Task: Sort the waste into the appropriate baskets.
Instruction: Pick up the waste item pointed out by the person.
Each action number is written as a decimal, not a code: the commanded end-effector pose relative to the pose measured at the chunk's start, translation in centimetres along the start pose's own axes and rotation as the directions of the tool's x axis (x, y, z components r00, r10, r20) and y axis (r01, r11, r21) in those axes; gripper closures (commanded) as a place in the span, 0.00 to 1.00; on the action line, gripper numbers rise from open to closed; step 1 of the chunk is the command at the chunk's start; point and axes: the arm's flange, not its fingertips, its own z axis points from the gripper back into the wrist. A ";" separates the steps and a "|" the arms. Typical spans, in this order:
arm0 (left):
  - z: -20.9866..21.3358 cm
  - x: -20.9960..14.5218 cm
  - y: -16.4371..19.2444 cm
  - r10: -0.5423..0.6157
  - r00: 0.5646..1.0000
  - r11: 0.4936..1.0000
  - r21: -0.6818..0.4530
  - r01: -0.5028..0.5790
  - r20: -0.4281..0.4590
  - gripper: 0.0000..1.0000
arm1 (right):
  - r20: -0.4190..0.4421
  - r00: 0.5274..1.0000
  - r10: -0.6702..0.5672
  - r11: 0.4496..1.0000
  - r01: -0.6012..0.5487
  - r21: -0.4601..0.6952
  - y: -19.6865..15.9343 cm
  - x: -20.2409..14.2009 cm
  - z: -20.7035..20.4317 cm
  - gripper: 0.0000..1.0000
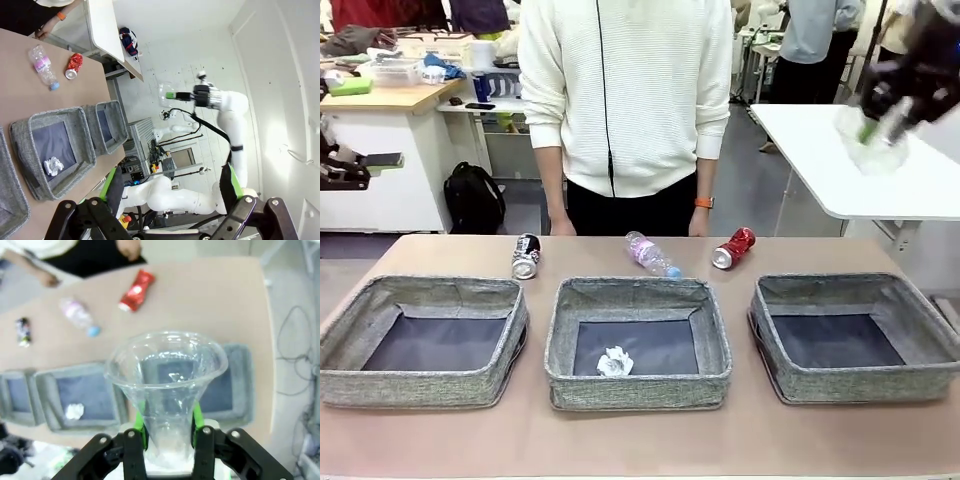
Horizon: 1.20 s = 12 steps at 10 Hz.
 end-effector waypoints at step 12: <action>0.1 -0.2 -0.2 -0.003 1.000 1.000 0.001 0.003 -0.009 0.00 | -0.250 0.911 0.327 0.940 -0.342 -0.014 27.6 -4.8 12.0 0.61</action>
